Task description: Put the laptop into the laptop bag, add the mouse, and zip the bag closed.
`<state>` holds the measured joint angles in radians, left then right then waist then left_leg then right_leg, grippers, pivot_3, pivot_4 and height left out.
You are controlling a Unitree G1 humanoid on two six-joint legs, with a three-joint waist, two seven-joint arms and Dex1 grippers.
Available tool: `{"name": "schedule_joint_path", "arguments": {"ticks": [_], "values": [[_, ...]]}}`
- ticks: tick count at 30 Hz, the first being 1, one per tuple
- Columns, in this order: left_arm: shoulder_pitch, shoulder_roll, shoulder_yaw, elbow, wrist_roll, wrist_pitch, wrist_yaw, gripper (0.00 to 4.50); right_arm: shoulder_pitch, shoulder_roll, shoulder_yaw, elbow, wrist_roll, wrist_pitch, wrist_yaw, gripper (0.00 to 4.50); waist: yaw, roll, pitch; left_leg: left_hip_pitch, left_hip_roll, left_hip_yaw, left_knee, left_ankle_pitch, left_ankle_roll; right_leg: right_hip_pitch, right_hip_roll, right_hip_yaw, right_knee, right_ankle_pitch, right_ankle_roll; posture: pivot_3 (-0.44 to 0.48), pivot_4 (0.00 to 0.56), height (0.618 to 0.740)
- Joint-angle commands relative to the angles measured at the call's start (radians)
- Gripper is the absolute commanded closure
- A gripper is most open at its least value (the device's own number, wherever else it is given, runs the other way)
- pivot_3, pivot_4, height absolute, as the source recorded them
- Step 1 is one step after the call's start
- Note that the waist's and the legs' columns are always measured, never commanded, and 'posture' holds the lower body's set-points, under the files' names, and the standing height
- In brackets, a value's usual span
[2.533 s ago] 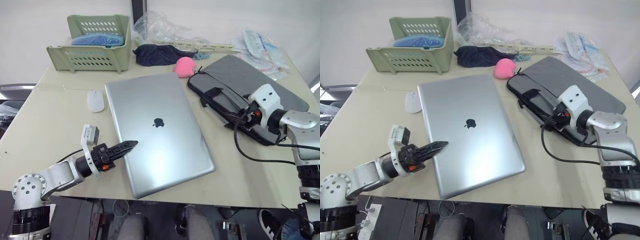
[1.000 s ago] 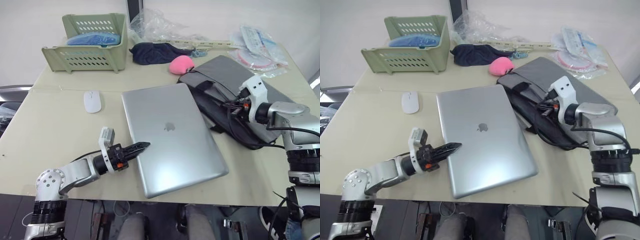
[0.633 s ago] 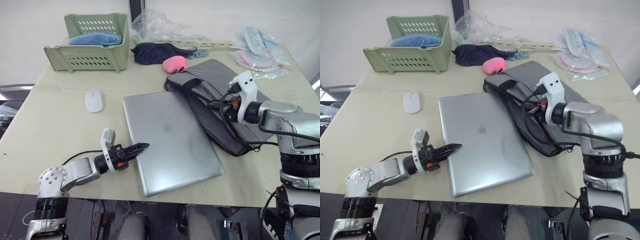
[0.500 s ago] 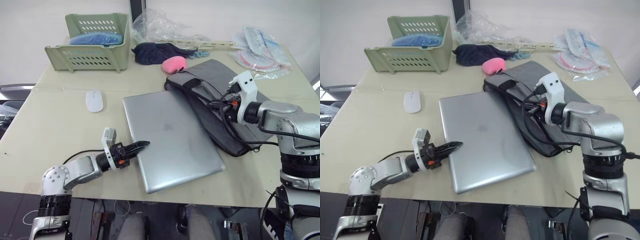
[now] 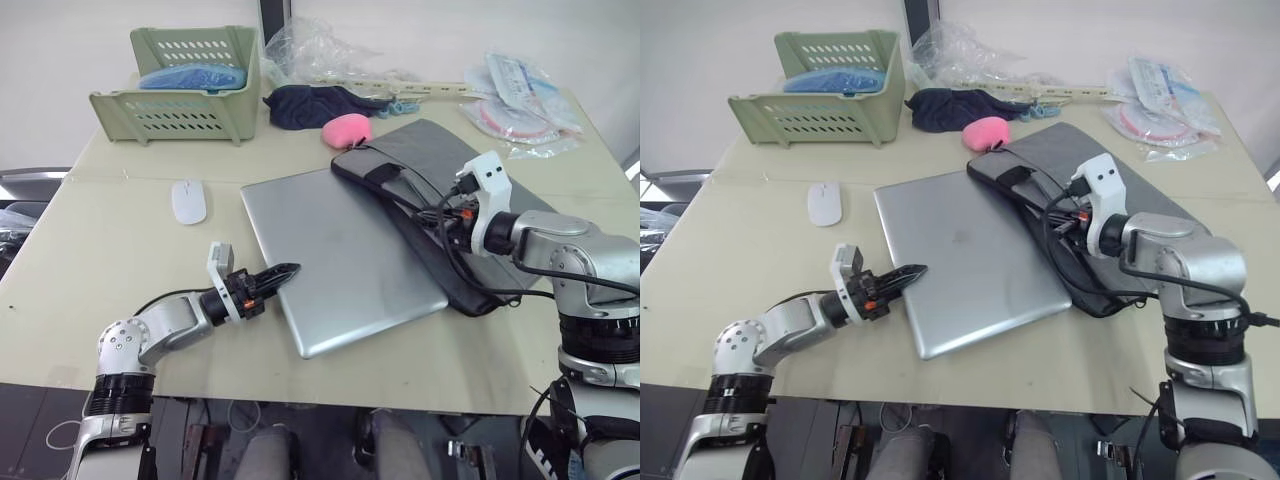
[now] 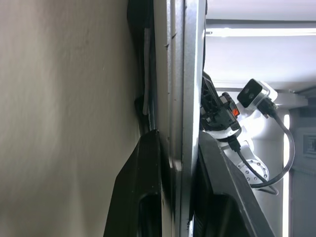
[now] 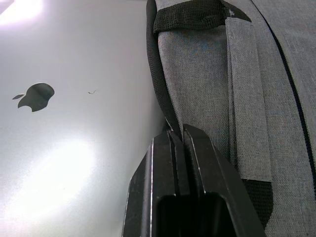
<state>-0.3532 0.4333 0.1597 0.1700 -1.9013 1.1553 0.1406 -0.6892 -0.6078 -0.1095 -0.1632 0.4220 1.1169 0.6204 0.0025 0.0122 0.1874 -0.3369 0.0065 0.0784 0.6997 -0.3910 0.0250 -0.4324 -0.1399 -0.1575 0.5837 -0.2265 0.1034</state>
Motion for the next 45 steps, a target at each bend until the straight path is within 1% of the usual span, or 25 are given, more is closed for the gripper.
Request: {"name": "schedule_joint_path", "arguments": {"ticks": [1, 6, 11, 15, 21, 28, 40, 45], "values": [[-0.046, -0.033, -0.014, -0.051, -0.054, -0.008, -0.021, 4.26, -0.013, 0.028, -0.037, -0.078, 0.035, 0.017, -0.042, 4.47, 0.001, 0.000, 0.000, 0.000, 0.000, 0.000, 0.000, 0.000, 0.000, 0.000, 0.000, 0.000, 0.000, 0.000, 0.000, 0.000, 0.150, 0.740], [-0.057, -0.067, -0.032, -0.058, -0.028, -0.037, -0.003, 4.26, -0.003, 0.080, -0.050, -0.127, 0.051, 0.056, -0.088, 4.47, -0.001, 0.000, 0.000, 0.000, 0.000, 0.000, 0.000, 0.000, 0.000, 0.000, 0.000, 0.000, 0.000, 0.000, 0.000, 0.000, 0.150, 0.740], [-0.047, -0.124, -0.048, -0.092, 0.003, -0.086, 0.037, 4.26, 0.017, 0.117, -0.071, -0.176, 0.067, 0.095, -0.133, 4.47, 0.002, 0.000, 0.000, 0.000, 0.000, 0.000, 0.000, 0.000, 0.000, 0.000, 0.000, 0.000, 0.000, 0.000, 0.000, 0.000, 0.150, 0.740], [-0.038, -0.187, -0.057, -0.127, 0.041, -0.134, 0.069, 4.26, 0.040, 0.147, -0.098, -0.223, 0.086, 0.133, -0.173, 4.47, 0.009, 0.000, 0.000, 0.000, -0.001, 0.000, 0.000, 0.000, 0.000, 0.000, 0.000, 0.000, 0.000, 0.000, 0.000, 0.000, 0.150, 0.740], [-0.055, -0.229, -0.078, -0.138, 0.090, -0.143, 0.073, 4.26, 0.044, 0.174, -0.100, -0.243, 0.101, 0.150, -0.204, 4.47, 0.020, 0.000, 0.000, 0.000, -0.001, 0.003, 0.000, 0.000, 0.000, 0.000, 0.000, 0.001, 0.000, 0.000, 0.000, 0.000, 0.150, 0.740], [-0.079, -0.283, -0.092, -0.137, 0.132, -0.154, 0.084, 4.26, 0.036, 0.208, -0.095, -0.247, 0.106, 0.150, -0.234, 4.47, 0.021, 0.000, 0.000, 0.000, -0.001, 0.004, 0.000, 0.000, 0.000, 0.000, 0.000, 0.001, -0.001, 0.000, 0.000, 0.000, 0.150, 0.740], [-0.111, -0.369, -0.099, -0.128, 0.208, -0.175, 0.113, 4.26, 0.049, 0.223, -0.110, -0.295, 0.145, 0.193, -0.258, 4.47, 0.022, 0.000, 0.000, -0.001, 0.000, 0.004, 0.000, 0.000, 0.000, 0.000, 0.001, 0.000, -0.001, 0.000, 0.000, 0.000, 0.150, 0.740], [-0.133, -0.417, -0.106, -0.107, 0.282, -0.193, 0.124, 4.26, 0.039, 0.243, -0.114, -0.314, 0.156, 0.219, -0.273, 4.47, 0.022, 0.000, 0.000, -0.001, 0.000, 0.004, -0.001, 0.000, 0.000, 0.000, 0.001, 0.000, -0.002, 0.000, 0.000, 0.000, 0.150, 0.740]]}}
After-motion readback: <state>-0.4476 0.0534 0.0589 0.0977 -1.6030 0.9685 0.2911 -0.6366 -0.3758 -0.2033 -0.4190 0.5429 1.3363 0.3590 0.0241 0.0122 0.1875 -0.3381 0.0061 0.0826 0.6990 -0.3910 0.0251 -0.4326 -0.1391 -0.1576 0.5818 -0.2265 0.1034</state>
